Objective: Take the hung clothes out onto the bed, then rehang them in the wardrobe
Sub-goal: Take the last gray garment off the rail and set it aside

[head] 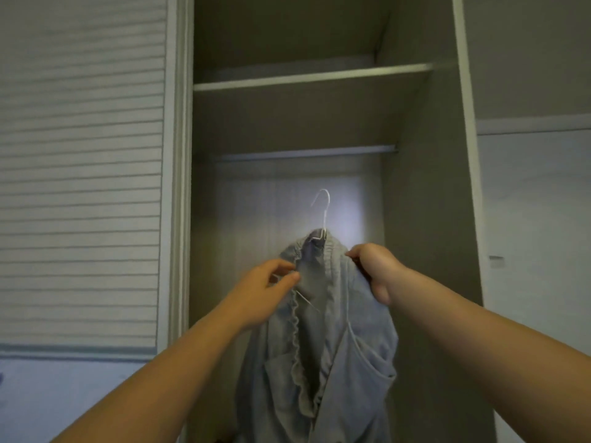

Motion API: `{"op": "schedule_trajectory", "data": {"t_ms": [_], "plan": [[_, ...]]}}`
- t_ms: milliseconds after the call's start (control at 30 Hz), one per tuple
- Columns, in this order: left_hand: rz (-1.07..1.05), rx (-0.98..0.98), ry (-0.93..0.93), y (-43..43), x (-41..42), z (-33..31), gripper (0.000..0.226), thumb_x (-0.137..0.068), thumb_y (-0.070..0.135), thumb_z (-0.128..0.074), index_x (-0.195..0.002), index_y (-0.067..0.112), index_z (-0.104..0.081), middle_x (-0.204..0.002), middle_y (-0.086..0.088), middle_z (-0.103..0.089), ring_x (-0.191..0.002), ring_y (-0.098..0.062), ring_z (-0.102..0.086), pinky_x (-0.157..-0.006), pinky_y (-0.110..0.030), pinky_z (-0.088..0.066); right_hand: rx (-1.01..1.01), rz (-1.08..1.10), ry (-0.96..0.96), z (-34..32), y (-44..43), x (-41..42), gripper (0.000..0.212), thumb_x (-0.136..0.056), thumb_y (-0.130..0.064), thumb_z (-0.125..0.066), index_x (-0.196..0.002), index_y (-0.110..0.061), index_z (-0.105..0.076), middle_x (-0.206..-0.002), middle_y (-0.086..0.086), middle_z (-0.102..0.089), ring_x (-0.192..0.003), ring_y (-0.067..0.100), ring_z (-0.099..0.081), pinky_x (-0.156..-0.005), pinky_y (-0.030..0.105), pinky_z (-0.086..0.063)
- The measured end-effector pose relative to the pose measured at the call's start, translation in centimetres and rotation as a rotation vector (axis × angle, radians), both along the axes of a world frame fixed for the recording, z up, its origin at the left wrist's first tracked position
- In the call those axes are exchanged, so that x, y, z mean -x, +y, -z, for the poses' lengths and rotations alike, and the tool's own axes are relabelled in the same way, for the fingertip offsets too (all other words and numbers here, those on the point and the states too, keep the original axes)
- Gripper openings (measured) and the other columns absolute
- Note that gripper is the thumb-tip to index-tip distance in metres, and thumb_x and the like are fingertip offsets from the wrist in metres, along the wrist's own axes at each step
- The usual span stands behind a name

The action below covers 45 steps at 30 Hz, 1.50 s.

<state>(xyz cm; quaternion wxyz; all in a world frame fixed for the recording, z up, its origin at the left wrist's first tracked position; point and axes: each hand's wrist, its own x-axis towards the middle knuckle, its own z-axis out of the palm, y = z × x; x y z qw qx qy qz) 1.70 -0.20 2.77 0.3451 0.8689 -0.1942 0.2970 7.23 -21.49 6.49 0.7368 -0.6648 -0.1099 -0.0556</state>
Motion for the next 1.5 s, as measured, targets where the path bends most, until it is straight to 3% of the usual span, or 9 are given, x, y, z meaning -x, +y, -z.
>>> {"op": "schedule_trajectory", "data": {"t_ms": [133, 333, 600, 800, 867, 967, 1067, 1200, 1500], "plan": [[0.018, 0.031, 0.037, 1.2, -2.7, -2.8, 0.035, -0.096, 0.05, -0.053, -0.121, 0.028, -0.063, -0.112, 0.01, -0.066, -0.1, -0.004, -0.062, -0.085, -0.023, -0.049, -0.038, -0.134, 0.021, -3.2, 3.8, -4.0, 0.027, -0.095, -0.016, -0.052, -0.11, 0.002, -0.066, -0.106, 0.018, -0.071, -0.099, 0.033, -0.068, -0.089, 0.04, -0.054], [0.064, 0.059, 0.08, 1.8, -7.5, -5.3, 0.025, -0.094, 0.043, -0.061, -0.106, 0.022, -0.068, -0.087, -0.001, -0.068, -0.069, -0.006, -0.061, -0.063, -0.025, -0.048, -0.059, -0.136, -0.09, -6.2, 9.5, -10.5, 0.005, -0.091, -0.011, -0.063, -0.09, -0.008, -0.06, -0.064, 0.006, -0.054, -0.055, 0.014, -0.05, -0.053, 0.024, -0.042], [-0.46, -0.113, -0.191, 4.6, -17.8, -10.3, 0.033, -0.1, 0.03, -0.053, -0.071, 0.016, -0.049, -0.08, -0.012, -0.063, -0.082, -0.032, -0.058, -0.06, -0.033, -0.027, 0.035, -0.11, -0.4, -10.3, 15.2, -20.1, 0.02, -0.088, -0.015, -0.07, -0.073, -0.007, -0.06, -0.062, 0.01, -0.057, -0.036, 0.006, -0.047, -0.034, 0.016, -0.033], [-0.64, -0.12, -0.434, 7.1, -23.1, -14.5, 0.028, -0.103, 0.029, -0.044, -0.087, 0.011, -0.06, -0.089, -0.014, -0.066, -0.087, -0.035, -0.062, -0.077, -0.043, -0.05, 0.296, 0.031, -0.829, -14.7, 14.8, -26.7, 0.02, -0.087, -0.022, -0.068, -0.068, -0.016, -0.065, -0.072, 0.003, -0.07, -0.061, 0.013, -0.058, -0.059, 0.027, -0.049], [-0.685, -0.115, -0.464, 8.1, -24.2, -16.2, 0.028, -0.102, 0.032, -0.043, -0.086, 0.015, -0.059, -0.086, -0.011, -0.065, -0.084, -0.031, -0.062, -0.077, -0.043, -0.052, 0.371, 0.229, -0.996, -15.8, 14.6, -29.1, 0.002, -0.084, -0.022, -0.065, -0.084, -0.02, -0.066, -0.087, 0.003, -0.07, -0.083, 0.021, -0.064, -0.078, 0.035, -0.052], [-0.766, -0.126, -0.511, 9.2, -25.3, -18.8, 0.027, -0.102, 0.033, -0.042, -0.086, 0.018, -0.057, -0.086, -0.006, -0.062, -0.079, -0.024, -0.06, -0.069, -0.036, -0.046, 0.562, 0.356, -1.161, -17.4, 14.9, -31.3, 0.037, -0.088, -0.025, -0.057, -0.125, -0.025, -0.054, -0.129, 0.007, -0.053, -0.118, 0.032, -0.049, -0.1, 0.044, -0.043], [-0.824, -0.162, -0.516, 9.8, -26.1, -21.1, 0.025, -0.104, 0.034, -0.04, -0.087, 0.022, -0.054, -0.084, -0.003, -0.06, -0.074, -0.018, -0.058, -0.061, -0.033, -0.043, 0.685, 0.331, -1.17, -19.2, 16.0, -33.1, 0.064, -0.09, -0.029, -0.054, -0.149, -0.03, -0.029, -0.156, -0.001, -0.025, -0.139, 0.029, -0.029, -0.109, 0.049, -0.031], [-0.925, -0.24, -0.46, 10.4, -27.5, -22.8, 0.025, -0.104, 0.033, -0.038, -0.088, 0.021, -0.053, -0.085, -0.004, -0.058, -0.074, -0.02, -0.058, -0.066, -0.037, -0.05, 0.771, 0.214, -1.072, -20.9, 18.9, -35.7, 0.078, -0.091, -0.029, -0.053, -0.155, -0.032, -0.008, -0.164, -0.012, 0.001, -0.149, 0.023, -0.012, -0.114, 0.054, -0.02], [-1.091, -0.339, -0.24, 14.0, -29.4, -21.7, 0.019, -0.102, 0.031, -0.042, -0.085, 0.024, -0.048, -0.087, -0.003, -0.055, -0.079, -0.022, -0.055, -0.069, -0.038, -0.044, 0.686, -0.118, -1.037, -19.0, 26.5, -39.8, 0.088, -0.083, -0.03, -0.058, -0.156, -0.029, -0.01, -0.163, -0.007, -0.013, -0.147, 0.025, -0.025, -0.116, 0.049, -0.026]]}}
